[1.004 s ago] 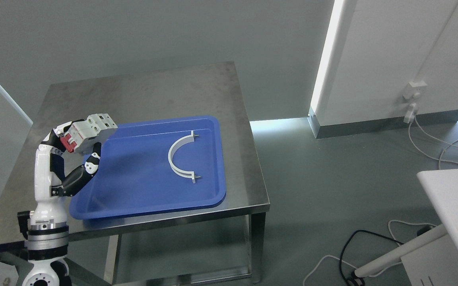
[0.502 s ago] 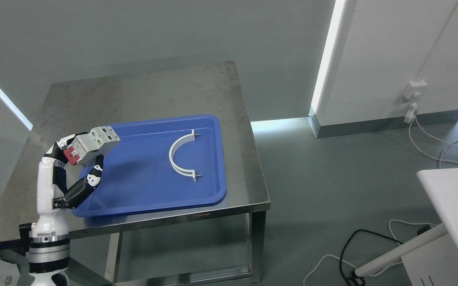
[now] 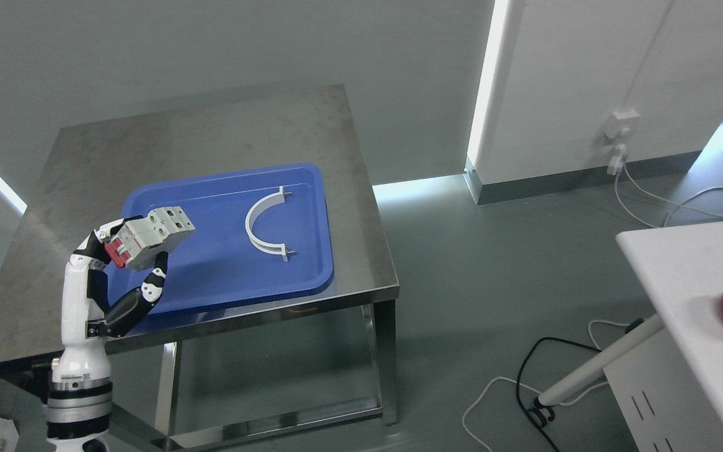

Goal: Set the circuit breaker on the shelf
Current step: 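Hold the breaker in the left hand while turning toward the bin shelf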

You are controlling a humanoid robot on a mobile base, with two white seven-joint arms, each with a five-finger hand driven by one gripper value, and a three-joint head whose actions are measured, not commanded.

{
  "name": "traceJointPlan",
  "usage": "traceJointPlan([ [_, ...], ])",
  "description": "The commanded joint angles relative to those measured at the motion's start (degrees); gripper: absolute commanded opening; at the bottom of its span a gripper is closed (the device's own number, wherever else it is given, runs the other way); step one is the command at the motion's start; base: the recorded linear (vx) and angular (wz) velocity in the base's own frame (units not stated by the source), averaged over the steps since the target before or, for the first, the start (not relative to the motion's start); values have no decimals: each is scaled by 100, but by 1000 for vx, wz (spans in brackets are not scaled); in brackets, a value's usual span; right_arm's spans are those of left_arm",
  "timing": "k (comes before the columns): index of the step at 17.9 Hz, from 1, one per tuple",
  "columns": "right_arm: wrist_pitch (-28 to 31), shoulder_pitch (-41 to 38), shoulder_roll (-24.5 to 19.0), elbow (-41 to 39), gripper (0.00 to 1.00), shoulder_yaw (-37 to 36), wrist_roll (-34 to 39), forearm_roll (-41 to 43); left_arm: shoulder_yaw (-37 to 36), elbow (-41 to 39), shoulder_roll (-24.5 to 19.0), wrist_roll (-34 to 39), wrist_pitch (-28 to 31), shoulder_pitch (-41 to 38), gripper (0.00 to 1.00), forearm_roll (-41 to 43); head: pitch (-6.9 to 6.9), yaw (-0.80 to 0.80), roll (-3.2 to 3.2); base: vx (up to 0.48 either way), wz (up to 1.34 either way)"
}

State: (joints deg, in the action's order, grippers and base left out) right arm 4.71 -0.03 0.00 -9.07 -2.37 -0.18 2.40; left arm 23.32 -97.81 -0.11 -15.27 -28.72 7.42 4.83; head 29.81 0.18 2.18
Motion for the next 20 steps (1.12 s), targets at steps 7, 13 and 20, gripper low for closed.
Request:
traceJointPlan([
  [7, -198, -94, 100, 1, 100, 0, 0, -3, -73, -18, -89, -46, -723, -636, 18, -140, 0, 0, 0, -146, 8],
  [13, -198, -94, 100, -7, 100, 0, 0, -3, -100, -18, -89, -46, -1118, -1216, 18, -552, 0, 0, 0, -99, -73],
  [20, -198, -94, 100, 1, 100, 0, 0, -3, -108, -18, -129, -46, -1224, -1243, 18, -606, 0, 0, 0, -229, -104],
])
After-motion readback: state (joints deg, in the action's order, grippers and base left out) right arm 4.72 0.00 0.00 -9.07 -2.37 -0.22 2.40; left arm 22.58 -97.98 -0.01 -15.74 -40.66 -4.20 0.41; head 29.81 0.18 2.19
